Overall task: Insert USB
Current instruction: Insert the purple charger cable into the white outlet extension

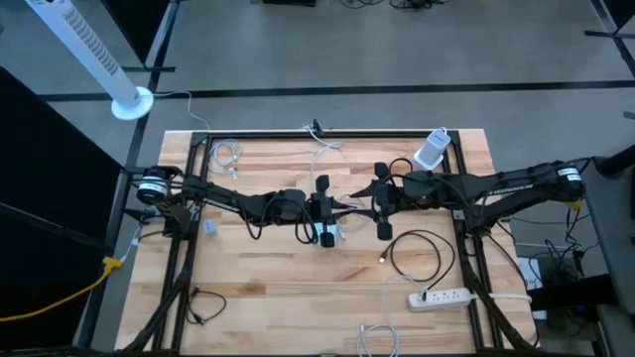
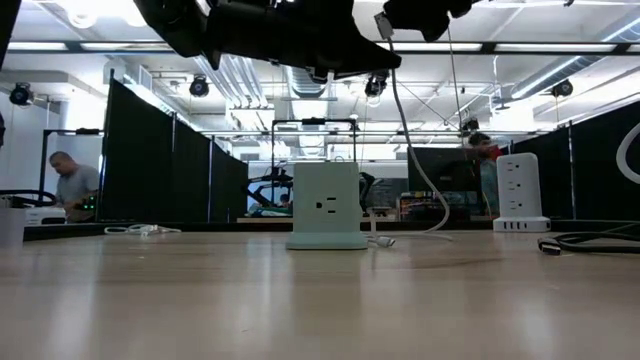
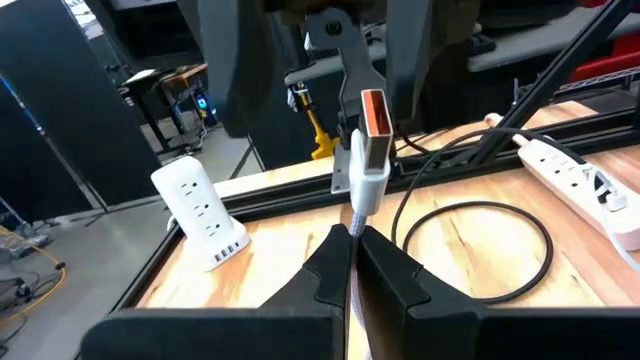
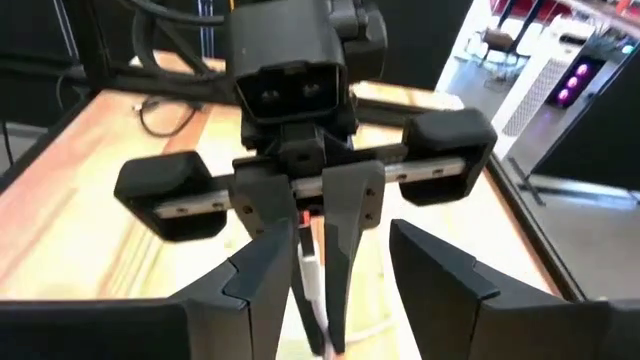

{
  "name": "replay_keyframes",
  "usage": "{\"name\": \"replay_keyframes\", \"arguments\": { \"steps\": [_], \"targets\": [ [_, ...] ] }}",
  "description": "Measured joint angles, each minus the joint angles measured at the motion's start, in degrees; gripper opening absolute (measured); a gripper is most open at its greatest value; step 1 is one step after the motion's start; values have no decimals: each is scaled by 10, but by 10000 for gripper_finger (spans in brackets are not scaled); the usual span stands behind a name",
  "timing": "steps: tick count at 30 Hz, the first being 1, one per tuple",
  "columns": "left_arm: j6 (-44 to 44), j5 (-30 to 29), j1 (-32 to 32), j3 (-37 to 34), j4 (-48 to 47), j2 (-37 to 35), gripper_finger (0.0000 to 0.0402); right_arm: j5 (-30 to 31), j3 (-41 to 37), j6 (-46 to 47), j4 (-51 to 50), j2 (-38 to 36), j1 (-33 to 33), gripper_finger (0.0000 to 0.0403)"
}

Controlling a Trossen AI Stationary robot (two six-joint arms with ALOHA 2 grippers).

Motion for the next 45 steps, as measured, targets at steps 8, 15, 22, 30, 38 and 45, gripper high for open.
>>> {"name": "replay_keyframes", "arguments": {
  "steps": [8, 15, 22, 30, 38, 45],
  "targets": [
    [0, -9, 1, 0, -1, 0, 0, -39, 4, 16, -10, 18, 0, 131],
    [-5, -9, 1, 0, -6, 0, 0, -37, 4, -18, 27, 31, 0, 98],
    [-8, -8, 1, -1, -14, 1, 0, -35, 4, -25, -5, 29, 0, 12],
    [-8, -9, 1, -1, -12, 2, 4, -33, 4, -27, -13, 25, 0, 5],
    [-8, -8, 1, -1, 42, 1, 66, -5, 5, -37, -16, 3, 1, 3],
    [-4, 26, 1, 0, 108, 3, 128, -6, 5, -57, 24, 1, 2, 3]
  ]
}}
